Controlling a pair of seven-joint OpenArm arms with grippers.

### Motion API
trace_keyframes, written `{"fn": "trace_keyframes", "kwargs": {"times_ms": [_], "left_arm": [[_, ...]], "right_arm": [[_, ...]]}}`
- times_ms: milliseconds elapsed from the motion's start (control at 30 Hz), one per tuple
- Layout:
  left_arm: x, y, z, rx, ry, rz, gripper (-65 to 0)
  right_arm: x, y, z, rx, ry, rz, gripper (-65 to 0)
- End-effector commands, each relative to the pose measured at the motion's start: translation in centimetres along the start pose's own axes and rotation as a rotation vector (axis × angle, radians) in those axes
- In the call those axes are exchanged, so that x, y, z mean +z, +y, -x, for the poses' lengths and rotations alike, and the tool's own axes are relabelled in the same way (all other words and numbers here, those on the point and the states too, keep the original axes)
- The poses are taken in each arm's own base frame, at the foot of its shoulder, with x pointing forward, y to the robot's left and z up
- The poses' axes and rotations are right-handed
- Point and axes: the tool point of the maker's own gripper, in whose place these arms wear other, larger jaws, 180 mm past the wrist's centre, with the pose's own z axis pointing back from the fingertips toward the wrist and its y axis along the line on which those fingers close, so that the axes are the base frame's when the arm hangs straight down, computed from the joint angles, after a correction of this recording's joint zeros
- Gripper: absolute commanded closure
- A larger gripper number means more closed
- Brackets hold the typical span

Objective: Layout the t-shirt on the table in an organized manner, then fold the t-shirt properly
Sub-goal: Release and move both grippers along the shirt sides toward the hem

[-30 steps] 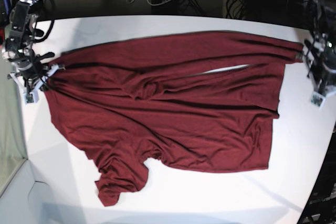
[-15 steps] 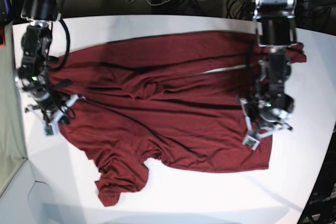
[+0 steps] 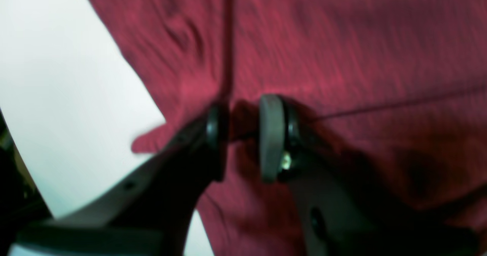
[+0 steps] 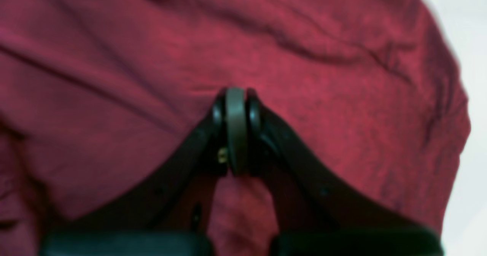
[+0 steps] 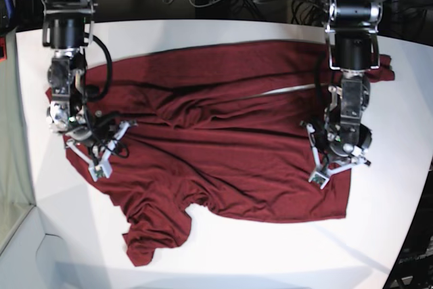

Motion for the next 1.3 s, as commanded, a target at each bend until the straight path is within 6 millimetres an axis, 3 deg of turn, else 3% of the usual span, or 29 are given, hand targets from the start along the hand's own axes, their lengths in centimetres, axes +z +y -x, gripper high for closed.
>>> {"fn": "trace_keyframes", "kwargs": {"times_ms": [0, 233, 500, 667, 867, 1100, 1167, 1267], "left_arm": [[-0.1, 0.2, -0.5, 0.005, -0.015, 0.004, -14.3], [-2.7, -0.9, 0.2, 0.041, 0.002, 0.069, -14.3], [-4.8, 1.2, -0.6, 0.190, -0.036, -0.026, -14.4], [-4.3, 3.4, -2.6, 0.233, -0.102, -0.106, -14.4], [-3.1, 5.5, -6.3, 0.255, -0.205, -0.160, -14.4], [2.1, 9.1, -12.7, 0.350, -0.432, -0.198, -14.4], [3.4, 9.4, -13.3, 0.373, -0.451, -0.195, -14.4], [5.4, 9.3, -12.9, 0.368, -0.431, -0.204, -14.4]], "right_arm": [[0.1, -0.7, -3.0, -0.001, -0.080, 0.011, 0.0], [-2.0, -1.9, -2.7, -0.058, -0.072, 0.001, 0.0], [-4.7, -4.3, -2.2, -0.174, -0.083, 0.003, 0.0], [-5.2, -5.8, -4.7, -0.224, -0.167, 0.018, 0.0], [-5.1, -6.8, -8.1, -0.160, -0.243, 0.065, -2.7], [-2.5, -8.1, -14.8, -0.104, -0.413, 0.101, -2.6], [-1.9, -8.2, -15.5, -0.082, -0.406, 0.106, -2.6], [-1.0, -8.3, -14.9, -0.036, -0.343, 0.123, -2.5]]}}
